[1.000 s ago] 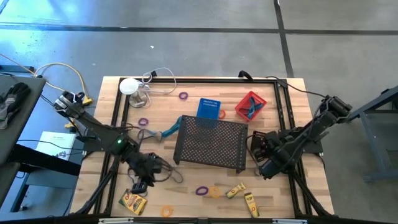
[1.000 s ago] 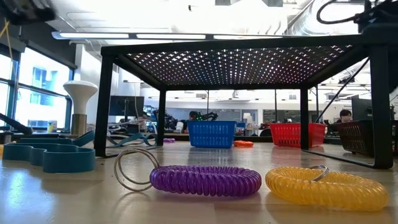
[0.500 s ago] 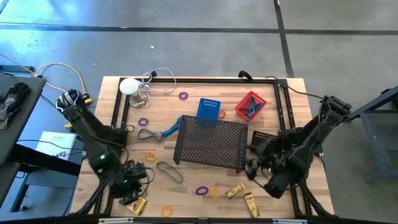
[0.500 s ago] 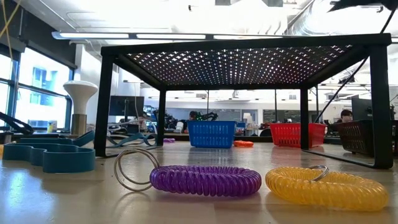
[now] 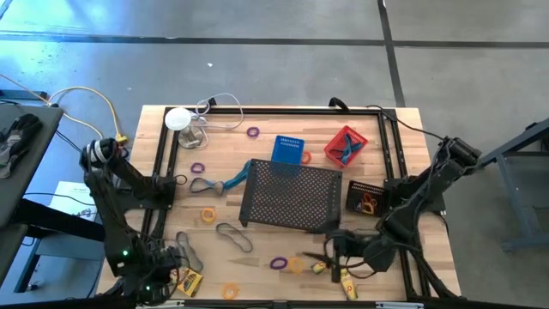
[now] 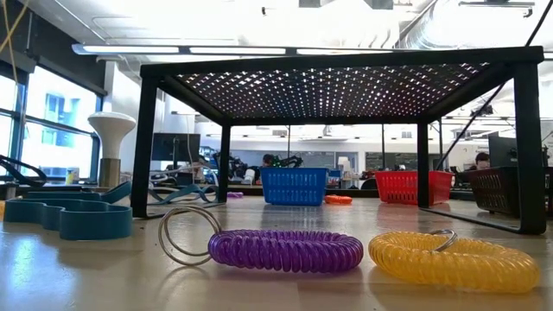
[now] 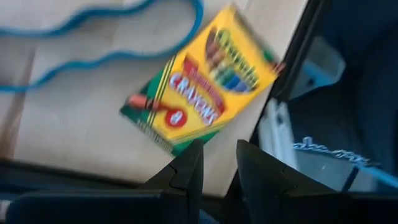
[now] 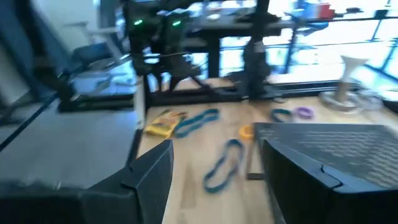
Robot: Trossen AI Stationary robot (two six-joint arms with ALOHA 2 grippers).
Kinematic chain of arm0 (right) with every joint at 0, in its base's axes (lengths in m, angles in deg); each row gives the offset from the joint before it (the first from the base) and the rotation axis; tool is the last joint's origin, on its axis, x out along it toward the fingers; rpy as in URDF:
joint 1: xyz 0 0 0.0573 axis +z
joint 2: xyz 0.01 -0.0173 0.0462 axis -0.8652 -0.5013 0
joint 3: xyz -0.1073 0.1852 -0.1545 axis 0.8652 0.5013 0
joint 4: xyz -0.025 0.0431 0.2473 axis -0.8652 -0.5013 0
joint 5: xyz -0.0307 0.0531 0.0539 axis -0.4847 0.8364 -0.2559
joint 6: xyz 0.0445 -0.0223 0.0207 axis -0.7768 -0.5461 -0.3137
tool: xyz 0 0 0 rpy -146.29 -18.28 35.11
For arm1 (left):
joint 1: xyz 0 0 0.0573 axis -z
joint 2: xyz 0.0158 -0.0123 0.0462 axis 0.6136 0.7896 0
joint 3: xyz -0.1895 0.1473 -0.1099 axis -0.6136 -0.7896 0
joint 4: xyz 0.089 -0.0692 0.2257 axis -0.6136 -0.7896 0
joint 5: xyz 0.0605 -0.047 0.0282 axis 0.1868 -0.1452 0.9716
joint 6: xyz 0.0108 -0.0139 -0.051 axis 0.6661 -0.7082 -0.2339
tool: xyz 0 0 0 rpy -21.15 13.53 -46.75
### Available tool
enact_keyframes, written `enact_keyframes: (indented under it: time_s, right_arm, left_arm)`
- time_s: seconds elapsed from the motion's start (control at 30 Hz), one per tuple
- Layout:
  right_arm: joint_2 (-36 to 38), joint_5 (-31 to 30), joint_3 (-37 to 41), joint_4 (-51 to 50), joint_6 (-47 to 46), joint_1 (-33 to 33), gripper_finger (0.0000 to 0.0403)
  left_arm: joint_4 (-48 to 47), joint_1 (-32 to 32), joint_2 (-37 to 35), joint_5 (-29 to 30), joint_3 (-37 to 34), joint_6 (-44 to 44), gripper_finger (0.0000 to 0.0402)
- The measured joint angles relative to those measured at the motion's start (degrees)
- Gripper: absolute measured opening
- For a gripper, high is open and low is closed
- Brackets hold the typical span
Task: Pick & Place Office Desk Supplies
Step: Put the yellow crayon box into the blue bin
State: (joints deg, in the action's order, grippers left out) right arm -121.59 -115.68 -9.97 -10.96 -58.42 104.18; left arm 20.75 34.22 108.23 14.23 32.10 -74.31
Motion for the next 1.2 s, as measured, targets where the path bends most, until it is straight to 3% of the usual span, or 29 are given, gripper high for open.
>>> enact_keyframes:
  time_s: [0.3,0.53,0.9,1.2]
  right_arm:
    - [-6.86,16.65,0.05,14.84,7.52,-6.27,0.0234]
    - [-8.54,30.43,0.05,19.16,5.56,-9.10,0.0234]
    - [-8.54,33.12,0.03,20.04,3.97,-6.67,0.0234]
    - [-14.36,35.99,0.01,25.84,5.85,-6.17,0.0234]
  left_arm:
    - [-0.02,0.64,6.45,-3.09,0.00,9.63,0.0093]
    - [-0.24,0.64,11.20,-7.27,0.00,15.67,0.0093]
    - [-0.06,-1.67,13.13,-7.77,0.17,18.97,0.0093]
    - [0.49,-3.90,13.18,-7.15,0.13,18.10,0.0093]
